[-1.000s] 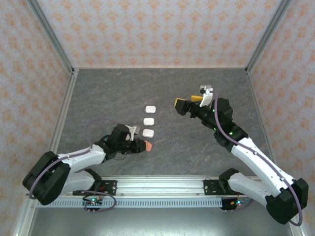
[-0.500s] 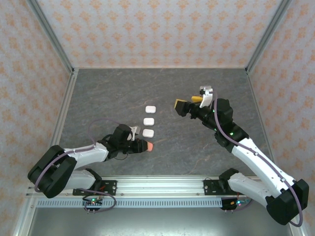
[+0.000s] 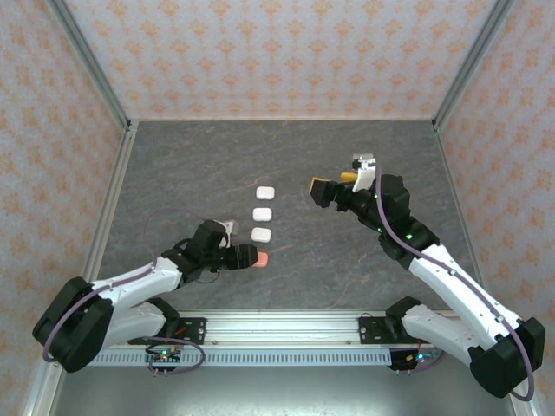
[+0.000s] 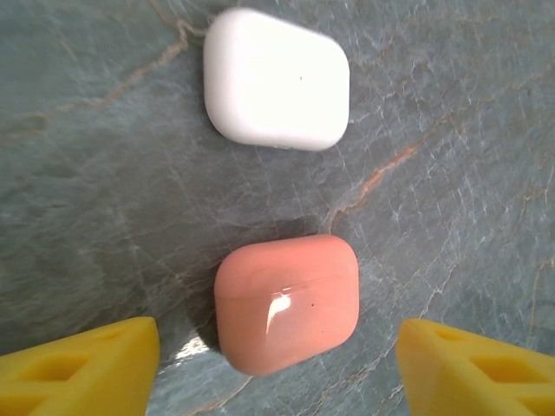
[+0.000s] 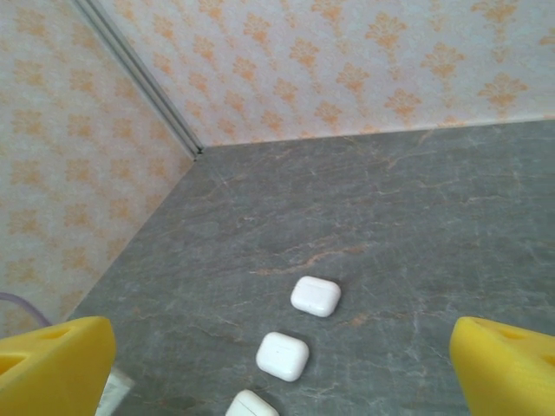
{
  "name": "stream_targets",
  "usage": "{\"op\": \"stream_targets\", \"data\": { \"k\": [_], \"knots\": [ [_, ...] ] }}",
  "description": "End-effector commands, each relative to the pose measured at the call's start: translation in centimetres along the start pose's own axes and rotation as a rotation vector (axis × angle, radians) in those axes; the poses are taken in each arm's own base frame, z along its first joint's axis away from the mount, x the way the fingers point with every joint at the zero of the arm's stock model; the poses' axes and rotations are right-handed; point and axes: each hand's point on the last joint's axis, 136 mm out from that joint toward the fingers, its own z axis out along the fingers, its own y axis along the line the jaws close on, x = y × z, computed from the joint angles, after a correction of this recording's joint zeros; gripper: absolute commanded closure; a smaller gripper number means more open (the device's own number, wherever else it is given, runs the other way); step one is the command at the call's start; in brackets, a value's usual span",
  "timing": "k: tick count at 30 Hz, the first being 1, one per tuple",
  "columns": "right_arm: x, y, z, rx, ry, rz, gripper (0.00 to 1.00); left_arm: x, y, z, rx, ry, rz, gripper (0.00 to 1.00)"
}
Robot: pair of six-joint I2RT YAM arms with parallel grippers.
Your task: Insert wireless bluetooth earbuds into charging case
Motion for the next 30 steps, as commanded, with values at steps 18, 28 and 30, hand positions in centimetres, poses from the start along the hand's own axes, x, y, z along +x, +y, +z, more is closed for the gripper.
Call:
{"op": "stream_targets", "data": {
  "k": [18,28,30],
  "knots": [
    [4.7,-22.3,-6.5,0.940,-0.041,-0.142,0.01,-20.4,1.7,-15.2,-0.603,-0.779,0.276,0.17],
    [8.1,-24.9,-2.1,0.807,-0.089,-0.149,0.01,-20.4,10.3,-16.9,-0.874,-0.790,0.307,0.13],
    [7.8,-24.8,-1.2,0.766,-0.111,-0.173,0.01,-20.2,10.9,-16.6,-0.902,-0.779,0.334,0.13]
  ]
}}
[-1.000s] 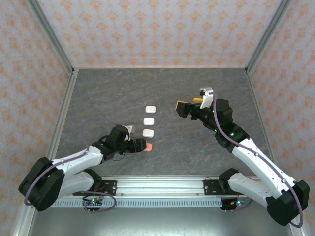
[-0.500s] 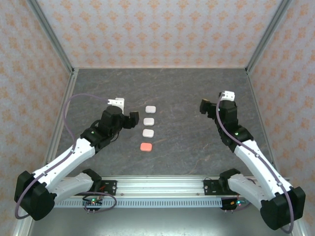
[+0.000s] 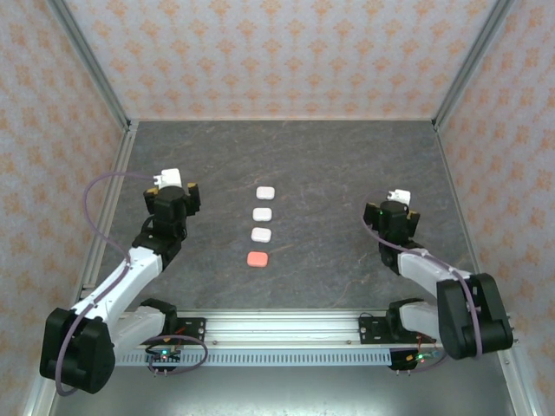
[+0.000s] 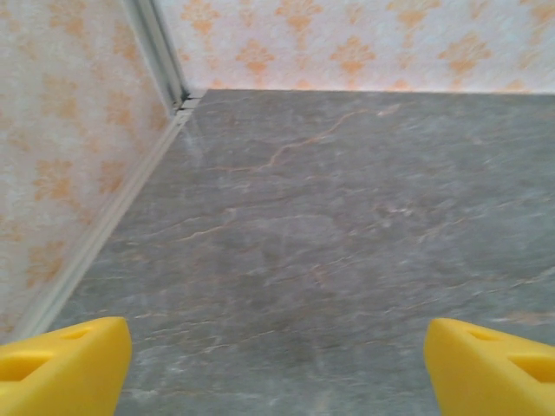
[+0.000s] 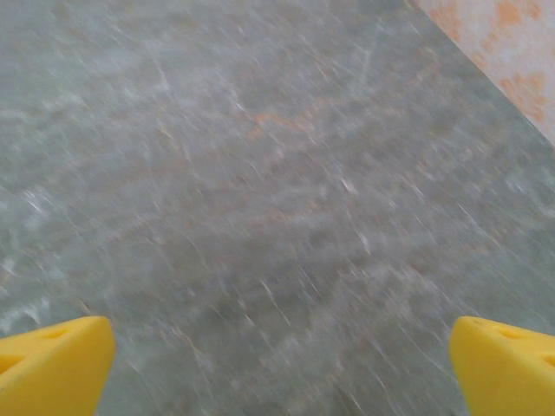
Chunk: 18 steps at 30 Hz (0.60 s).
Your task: Insert wireless bluetooth earbuds into charging case
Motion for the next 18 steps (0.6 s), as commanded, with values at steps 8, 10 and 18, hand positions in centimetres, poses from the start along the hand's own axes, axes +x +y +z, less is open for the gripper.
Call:
{"op": "stream_targets", "data": {
  "k": [8,10,18],
  "knots": [
    [-2.3,1.6,3.0,-0.140,-0.191,0.043,0.01,2.8,-0.3,2.1,0.001,-0.060,0.067,0.13],
    [-2.5,1.7,3.7,-0.148,-0.157,0.047,0.01,3.3,-0.4,2.5,0.016,-0.064,0.055,0.13],
    [-2.5,0.4,5.2,-0.132,-0.078,0.117,0.01,3.7,-1.7,5.2,0.153,-0.078,-0.055,0.13]
  ]
}}
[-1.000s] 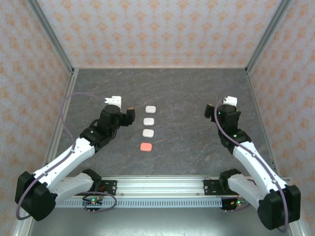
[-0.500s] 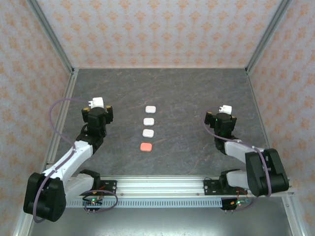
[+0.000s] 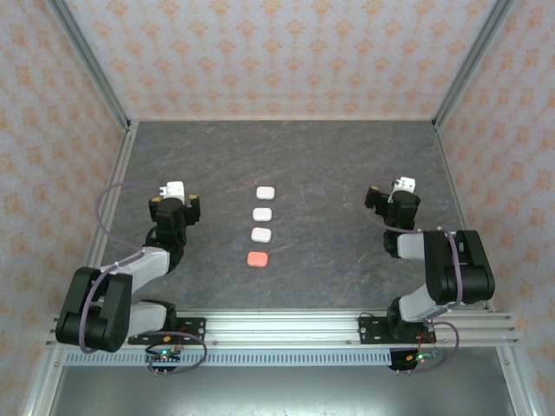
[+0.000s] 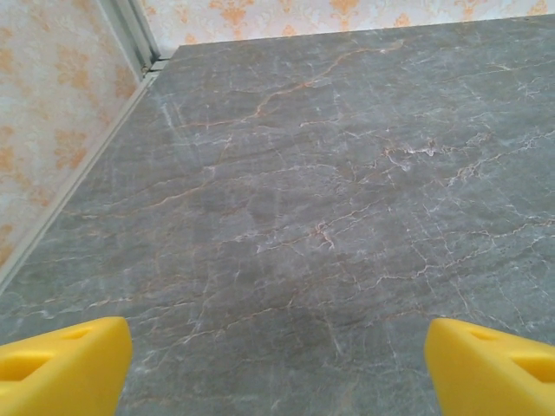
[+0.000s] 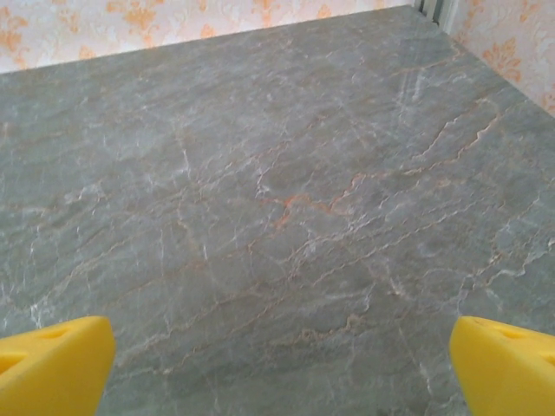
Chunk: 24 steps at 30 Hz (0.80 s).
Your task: Insert wireless bluetooth earbuds into charging case
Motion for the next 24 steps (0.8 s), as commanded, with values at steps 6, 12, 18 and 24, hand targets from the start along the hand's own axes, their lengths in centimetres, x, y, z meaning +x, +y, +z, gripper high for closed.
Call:
{"op": "stream_targets", "data": {
  "k": [6,12,18,24],
  "knots": [
    [-0.1,0.5,0.1,-0.030,0.009,0.029,0.01,-0.5,-2.1,2.7,0.128,-0.077,-0.078,0.13],
    [0.0,0.5,0.1,-0.029,0.011,0.028,0.01,-0.4,-1.7,3.6,0.110,-0.013,-0.091,0.01],
    [0.0,0.6,0.1,-0.024,0.011,0.020,0.01,-0.4,-1.7,3.6,0.106,-0.011,-0.087,0.00],
    [0.0,0.5,0.1,-0.015,0.008,0.015,0.01,-0.4,-1.6,3.6,0.106,-0.012,-0.087,0.00]
  ]
}}
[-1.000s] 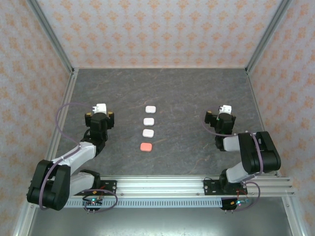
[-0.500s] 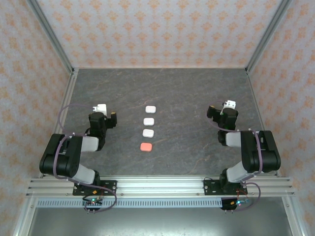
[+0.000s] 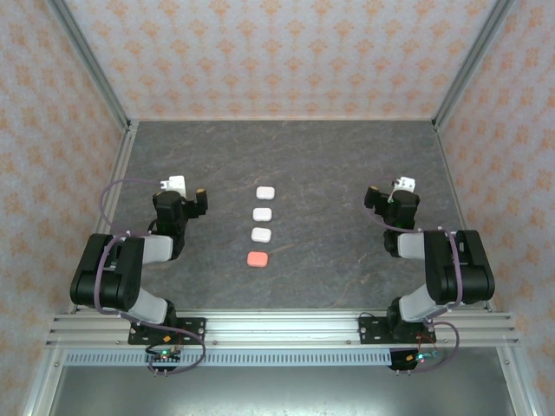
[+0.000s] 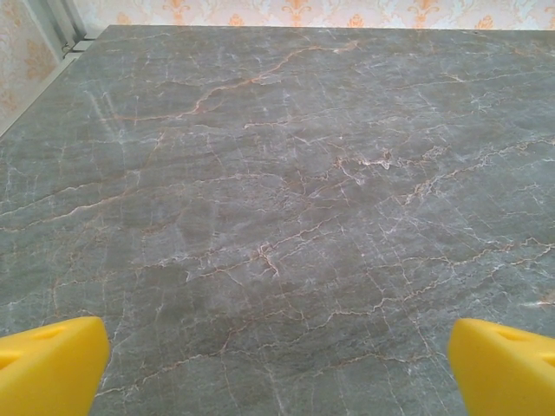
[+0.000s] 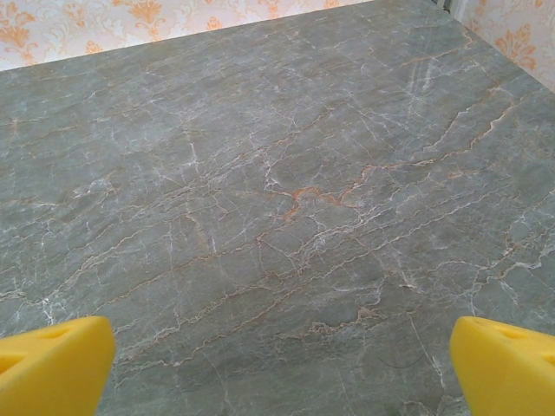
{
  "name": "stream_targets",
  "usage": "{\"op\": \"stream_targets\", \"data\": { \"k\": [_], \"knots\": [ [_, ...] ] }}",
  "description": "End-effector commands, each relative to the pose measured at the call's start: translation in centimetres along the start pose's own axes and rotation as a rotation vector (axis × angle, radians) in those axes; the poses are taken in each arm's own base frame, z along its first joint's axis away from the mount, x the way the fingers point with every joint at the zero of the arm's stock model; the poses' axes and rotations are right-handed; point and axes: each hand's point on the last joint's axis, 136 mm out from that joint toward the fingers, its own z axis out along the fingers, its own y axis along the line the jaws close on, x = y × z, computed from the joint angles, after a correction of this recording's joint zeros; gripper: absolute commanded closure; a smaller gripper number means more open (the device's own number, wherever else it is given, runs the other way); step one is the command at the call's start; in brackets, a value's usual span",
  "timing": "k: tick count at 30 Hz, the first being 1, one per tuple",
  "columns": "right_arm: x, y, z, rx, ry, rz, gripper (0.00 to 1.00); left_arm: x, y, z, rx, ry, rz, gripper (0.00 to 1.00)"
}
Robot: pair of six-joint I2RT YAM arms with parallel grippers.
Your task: Insert wireless bluetooth earbuds into charging case
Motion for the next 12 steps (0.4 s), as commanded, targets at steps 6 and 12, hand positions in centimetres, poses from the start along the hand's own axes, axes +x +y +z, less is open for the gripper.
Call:
{"op": "stream_targets", "data": {
  "k": [6,12],
  "knots": [
    [-0.44,0.21,0.16,0.007,-0.008,-0.001,0.01,-0.80,0.17,0.16,-0.008,-0.019,-0.009,0.00],
    [-0.46,0.19,0.11,0.011,-0.010,-0.002,0.01,-0.79,0.12,0.17,-0.010,-0.018,-0.006,0.00]
  ]
}}
